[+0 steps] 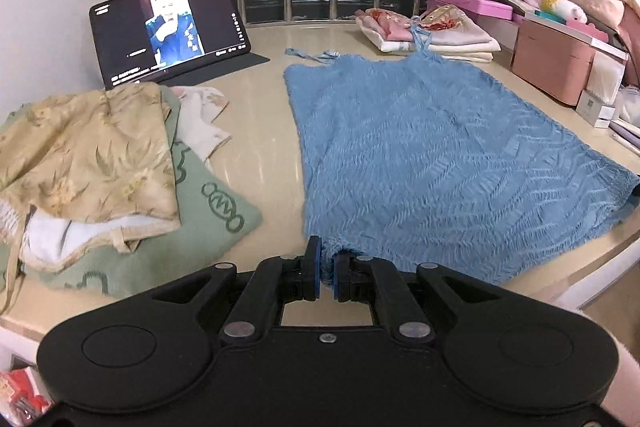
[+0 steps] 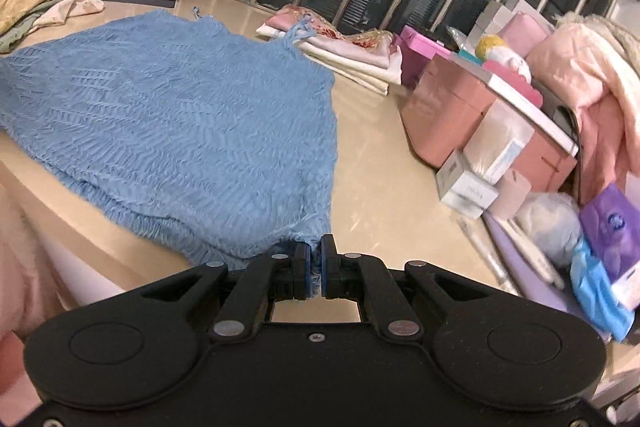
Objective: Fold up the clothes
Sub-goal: 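Lower the dress flat onto the floor and open both grippers, then grasp the dress shoulder straps with the right gripper and straighten them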
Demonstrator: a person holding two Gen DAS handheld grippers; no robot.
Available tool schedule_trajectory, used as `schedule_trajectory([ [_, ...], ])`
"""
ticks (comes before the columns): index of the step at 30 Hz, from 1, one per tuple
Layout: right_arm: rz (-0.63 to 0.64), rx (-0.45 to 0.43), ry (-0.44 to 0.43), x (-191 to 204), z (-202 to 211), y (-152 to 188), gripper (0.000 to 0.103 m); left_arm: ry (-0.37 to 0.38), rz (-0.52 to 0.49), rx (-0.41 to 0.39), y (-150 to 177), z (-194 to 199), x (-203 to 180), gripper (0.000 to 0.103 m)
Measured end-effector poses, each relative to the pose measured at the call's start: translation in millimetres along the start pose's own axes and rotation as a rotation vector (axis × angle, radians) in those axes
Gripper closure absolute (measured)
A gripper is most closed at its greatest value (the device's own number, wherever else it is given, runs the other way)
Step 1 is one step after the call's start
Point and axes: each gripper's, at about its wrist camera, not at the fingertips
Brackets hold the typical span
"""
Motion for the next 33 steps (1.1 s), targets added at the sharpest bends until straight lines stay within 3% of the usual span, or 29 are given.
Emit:
schedule_trajectory([
  [8,-0.044,0.022,0.012,-9.8,-1.2,14.6,0.098,-0.032,-0.026,0.034,14.4,0.0,-6.2,0.095],
  [11,-0.051,0.013,-0.005,-11.8,2.0,18.9,0.098,-0.043,-0.030,0.031,19.3,2.8,-7.1,0.084],
  [12,-0.051,0.011,-0.012,-12.3,2.9,19.9,0.094,-0.049,-0.032,0.033,20.0,4.3,-7.5,0.066],
  [13,-0.057,0.008,-0.010,-13.4,4.1,20.5,0.085,-0.057,-0.033,0.036,20.8,5.9,-7.7,0.039],
  [14,-0.070,0.007,-0.009,-15.6,5.5,20.7,0.078,-0.067,-0.038,0.031,22.3,8.6,-7.9,0.028],
  [15,-0.093,0.007,-0.016,-19.7,7.5,20.9,0.062,-0.075,-0.044,0.021,24.0,11.8,-8.2,0.018],
  [16,-0.116,0.008,-0.023,-23.7,9.4,21.1,0.049,-0.083,-0.055,0.013,26.0,15.1,-9.0,0.016],
  [19,-0.202,0.018,-0.067,-38.2,16.4,23.0,0.037,-0.105,-0.091,0.022,33.6,21.7,-11.1,0.006],
  [22,-0.308,0.038,-0.129,-53.1,25.3,27.8,0.032,-0.095,-0.103,0.024,42.4,29.0,-9.5,0.004],
  [26,-0.397,0.029,-0.204,-64.7,38.3,28.0,0.029,-0.023,-0.074,-0.014,41.8,43.1,-4.1,0.004],
  [30,-0.422,-0.028,-0.267,-64.8,44.3,11.8,0.027,0.052,-0.012,-0.126,20.0,58.2,0.8,0.003],
  [33,-0.396,-0.065,-0.287,-59.3,40.4,-8.0,0.027,0.043,-0.020,-0.180,-9.0,58.1,-2.2,0.003],
])
Point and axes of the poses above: each gripper's, at about its wrist camera, not at the fingertips, and z roughly against the way its jaws point, x to its left, y to its underside, and after that the axes turned 10 degrees about -z, right-handed
